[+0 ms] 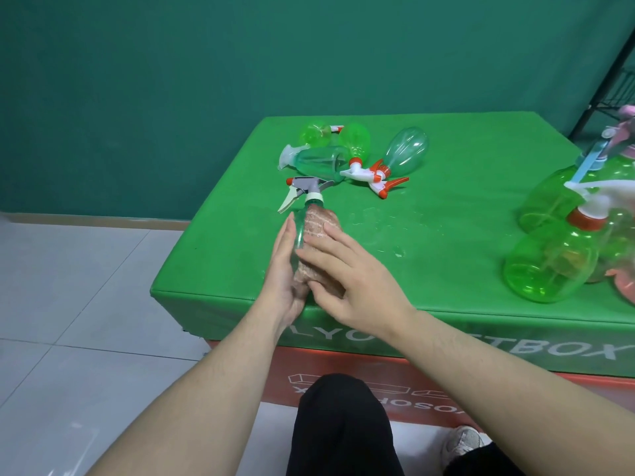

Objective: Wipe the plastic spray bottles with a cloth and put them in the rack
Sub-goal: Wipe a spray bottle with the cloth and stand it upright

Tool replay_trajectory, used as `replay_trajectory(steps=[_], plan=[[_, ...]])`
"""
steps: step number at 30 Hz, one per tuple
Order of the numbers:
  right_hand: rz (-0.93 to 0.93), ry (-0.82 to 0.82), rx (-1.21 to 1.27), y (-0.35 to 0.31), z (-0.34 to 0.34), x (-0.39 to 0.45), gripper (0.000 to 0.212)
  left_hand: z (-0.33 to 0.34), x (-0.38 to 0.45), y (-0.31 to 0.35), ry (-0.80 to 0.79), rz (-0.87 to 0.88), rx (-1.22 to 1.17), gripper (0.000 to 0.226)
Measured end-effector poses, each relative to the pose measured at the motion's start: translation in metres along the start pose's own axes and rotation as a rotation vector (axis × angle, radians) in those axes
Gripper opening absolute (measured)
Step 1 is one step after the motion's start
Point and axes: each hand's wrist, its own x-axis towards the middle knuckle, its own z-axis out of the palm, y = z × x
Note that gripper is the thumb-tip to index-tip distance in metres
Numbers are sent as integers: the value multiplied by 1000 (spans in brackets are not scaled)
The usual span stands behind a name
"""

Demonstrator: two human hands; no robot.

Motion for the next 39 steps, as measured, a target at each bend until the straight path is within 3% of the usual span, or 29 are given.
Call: replay_trajectory(steps=[5,8,10,18,28,35,39], plan=[[240,-66,-38,1,3,19,52,1,3,-3,-42,40,-8,83],[344,-97,0,-1,6,34,52,6,1,0,-26,44,16,45],[407,-96,34,-2,6,45,51,8,-2,1,-22,21,28,33],[729,-119,359,7,3,75,53,2,-2,2,-23,4,30,49],[274,-140,18,1,10,41,50,10,-8,7,32,-9,-24,40],[22,-60,-47,4,11,9,38,4,-2,1,21,17,30,95],[-52,-21,-24,12,11,-12,33,1,1,-1,19,47,5,94]])
